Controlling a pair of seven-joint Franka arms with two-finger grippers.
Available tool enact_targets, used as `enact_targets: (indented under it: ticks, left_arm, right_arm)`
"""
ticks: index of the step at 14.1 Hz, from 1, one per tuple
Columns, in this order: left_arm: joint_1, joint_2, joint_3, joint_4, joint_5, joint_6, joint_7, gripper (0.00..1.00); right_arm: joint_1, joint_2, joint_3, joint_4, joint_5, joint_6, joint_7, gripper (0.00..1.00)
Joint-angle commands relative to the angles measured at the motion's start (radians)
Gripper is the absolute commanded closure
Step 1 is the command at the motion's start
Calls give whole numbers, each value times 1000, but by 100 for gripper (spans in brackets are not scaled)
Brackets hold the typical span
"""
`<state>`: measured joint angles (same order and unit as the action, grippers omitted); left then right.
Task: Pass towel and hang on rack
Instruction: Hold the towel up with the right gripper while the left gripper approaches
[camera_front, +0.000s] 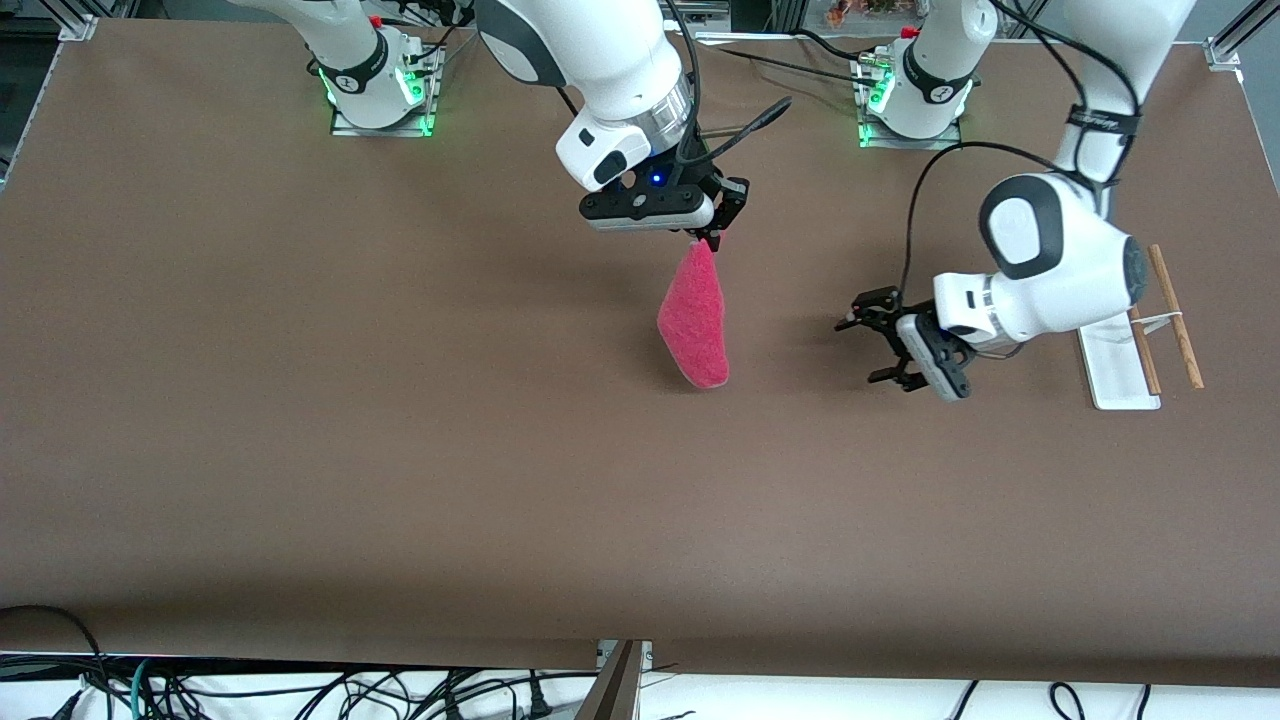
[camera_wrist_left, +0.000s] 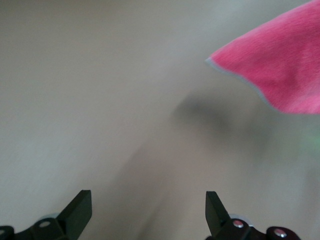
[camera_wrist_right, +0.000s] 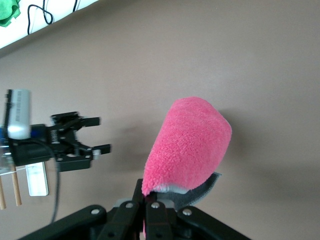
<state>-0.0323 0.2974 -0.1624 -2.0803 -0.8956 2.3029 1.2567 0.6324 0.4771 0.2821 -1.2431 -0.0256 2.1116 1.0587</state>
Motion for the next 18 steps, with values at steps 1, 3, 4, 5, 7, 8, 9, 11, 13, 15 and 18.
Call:
enact_targets:
  ticks: [1, 3, 4, 5, 7, 8, 9, 11, 13, 15, 18]
  left_arm:
    - [-41, 52, -2, 12, -175, 50, 290, 0]
    - [-61, 72, -2, 12, -261, 58, 436, 0]
    - [-70, 89, -2, 25, -281, 59, 513, 0]
    - [-87, 112, -2, 54, -305, 59, 580, 0]
    - [-133, 149, -2, 87, -388, 96, 665, 0]
    - [-155, 169, -3, 123, -391, 116, 694, 0]
    - [-184, 187, -3, 156, -396, 139, 698, 0]
    - [-228, 190, -3, 193, -399, 215, 690, 0]
    - [-254, 195, -3, 224, -399, 237, 681, 0]
    - [-256, 198, -3, 239, -399, 237, 675, 0]
    - [-277, 216, -3, 262, -399, 239, 675, 0]
  right_arm:
    - [6, -11, -3, 8, -10, -25, 15, 100]
    - [6, -18, -3, 8, -8, -25, 14, 100]
    - [4, -26, -3, 8, -7, -27, 14, 100]
    - [3, -26, -3, 8, -7, -27, 14, 100]
    - [3, -26, -4, 8, -7, -27, 14, 100]
    - [3, -26, -4, 10, -7, -27, 14, 100]
    - [3, -29, -4, 8, -7, -27, 14, 100]
    - [3, -31, -3, 8, -5, -27, 14, 100]
    - [3, -31, -4, 8, -7, -27, 14, 100]
    - [3, -31, -4, 8, -7, -35, 14, 100]
    - [3, -32, -6, 8, -7, -48, 12, 100]
